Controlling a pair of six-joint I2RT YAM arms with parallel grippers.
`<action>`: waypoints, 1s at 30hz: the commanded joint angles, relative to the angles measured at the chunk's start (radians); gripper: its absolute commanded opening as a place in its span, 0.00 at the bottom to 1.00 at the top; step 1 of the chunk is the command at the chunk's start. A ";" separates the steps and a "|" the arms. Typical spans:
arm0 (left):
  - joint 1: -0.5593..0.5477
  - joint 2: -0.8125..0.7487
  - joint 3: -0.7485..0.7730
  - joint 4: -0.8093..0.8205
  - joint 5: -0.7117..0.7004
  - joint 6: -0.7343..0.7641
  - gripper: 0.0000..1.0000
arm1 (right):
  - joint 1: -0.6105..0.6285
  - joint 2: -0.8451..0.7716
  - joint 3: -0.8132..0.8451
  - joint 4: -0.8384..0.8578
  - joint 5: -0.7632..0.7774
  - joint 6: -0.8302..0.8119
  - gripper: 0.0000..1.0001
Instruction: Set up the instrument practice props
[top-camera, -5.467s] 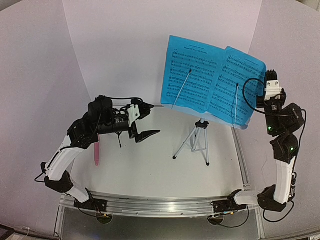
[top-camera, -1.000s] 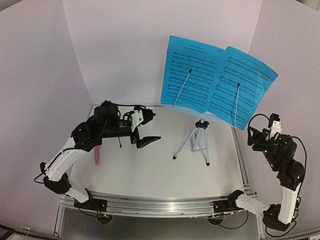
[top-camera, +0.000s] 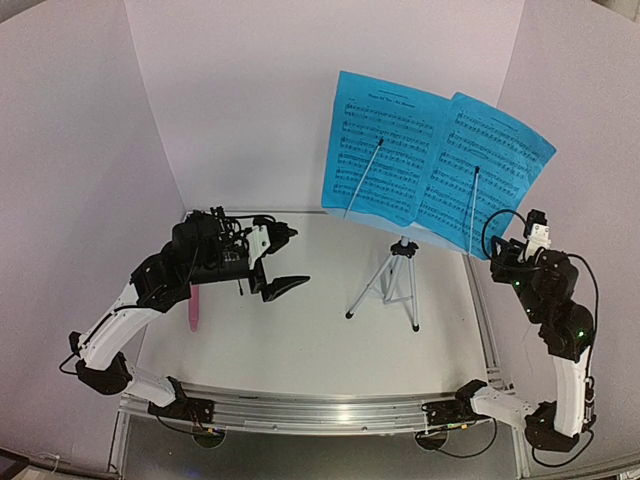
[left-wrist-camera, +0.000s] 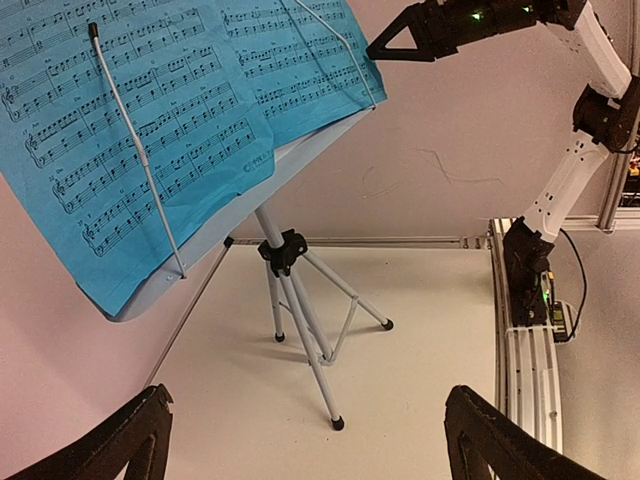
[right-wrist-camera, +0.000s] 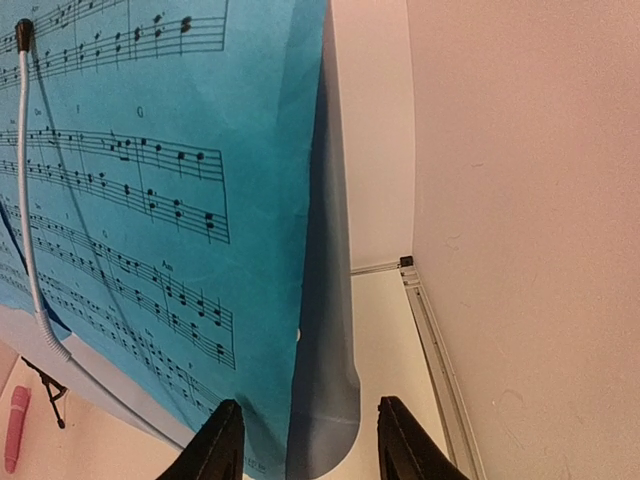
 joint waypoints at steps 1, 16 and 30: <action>0.004 -0.021 -0.002 0.043 -0.016 0.022 0.95 | 0.000 0.002 0.011 0.035 0.004 -0.009 0.43; 0.005 -0.027 -0.011 0.050 -0.027 0.036 0.95 | 0.000 0.017 0.021 0.038 0.005 -0.027 0.09; 0.004 -0.014 0.009 0.041 -0.025 0.042 0.95 | 0.000 0.017 0.058 -0.001 0.061 -0.177 0.01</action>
